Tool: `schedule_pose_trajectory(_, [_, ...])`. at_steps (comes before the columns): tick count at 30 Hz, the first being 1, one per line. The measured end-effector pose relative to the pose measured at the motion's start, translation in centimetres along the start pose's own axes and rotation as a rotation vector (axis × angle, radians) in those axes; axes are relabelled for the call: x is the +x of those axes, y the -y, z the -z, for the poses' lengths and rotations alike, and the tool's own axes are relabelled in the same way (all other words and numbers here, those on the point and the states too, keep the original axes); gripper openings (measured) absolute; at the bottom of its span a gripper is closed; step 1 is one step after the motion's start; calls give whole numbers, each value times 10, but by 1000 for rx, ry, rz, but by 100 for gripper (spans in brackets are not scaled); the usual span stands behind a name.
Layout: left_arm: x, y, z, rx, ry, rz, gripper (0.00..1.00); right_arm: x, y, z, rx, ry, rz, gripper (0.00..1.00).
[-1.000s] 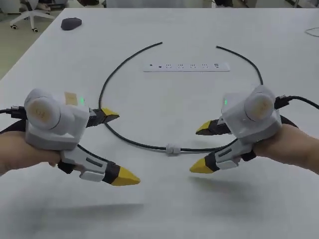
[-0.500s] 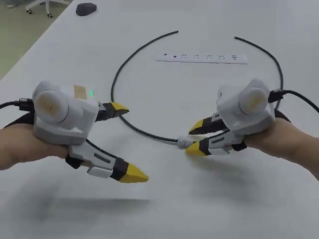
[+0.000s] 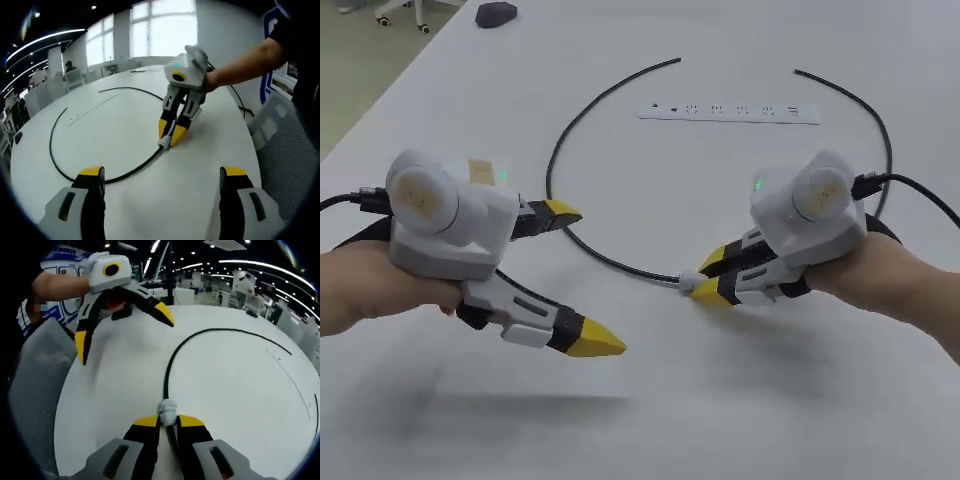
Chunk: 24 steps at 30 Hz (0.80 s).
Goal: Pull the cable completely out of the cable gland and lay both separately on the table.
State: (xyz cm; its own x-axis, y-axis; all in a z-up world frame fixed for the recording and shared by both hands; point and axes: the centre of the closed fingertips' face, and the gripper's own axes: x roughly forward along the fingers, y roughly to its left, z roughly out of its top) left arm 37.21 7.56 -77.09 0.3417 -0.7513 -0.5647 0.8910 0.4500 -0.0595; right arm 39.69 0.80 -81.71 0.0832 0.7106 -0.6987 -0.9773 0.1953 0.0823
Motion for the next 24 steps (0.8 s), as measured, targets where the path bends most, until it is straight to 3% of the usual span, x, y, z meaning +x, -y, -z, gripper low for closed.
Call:
schedule_pose_trajectory(2, [1,4,1,-37,-8,17,86,-3,-2,0,9,1,-9,8])
schedule_pose_trajectory(8, [4,17,-8,-62,14,35,82,-23,-25,-7,10,49,-15,8])
schedule_pose_trajectory(11, [7,32,-15,-109,23,90,73,-34,-37,-8,-57,42,4,8])
schedule_pose_trajectory(15, [11,53,-31,-78,53,140,71,-56,-55,-11,-80,53,-1,7])
schedule_pose_trajectory(17, [13,66,-44,-111,100,183,70,-66,-63,-16,-102,72,10,7])
schedule_pose_trajectory(18, [14,72,-47,-134,107,205,68,-70,-62,-19,-142,74,42,7])
schedule_pose_trajectory(20, [16,80,-60,-122,159,230,64,-77,-69,-17,-161,52,53,7])
schedule_pose_trajectory(21, [17,91,-67,-87,183,260,62,-84,-78,-20,-177,66,55,7])
schedule_pose_trajectory(24, [22,100,-71,-70,169,276,55,-95,-89,-21,-193,71,65,7])
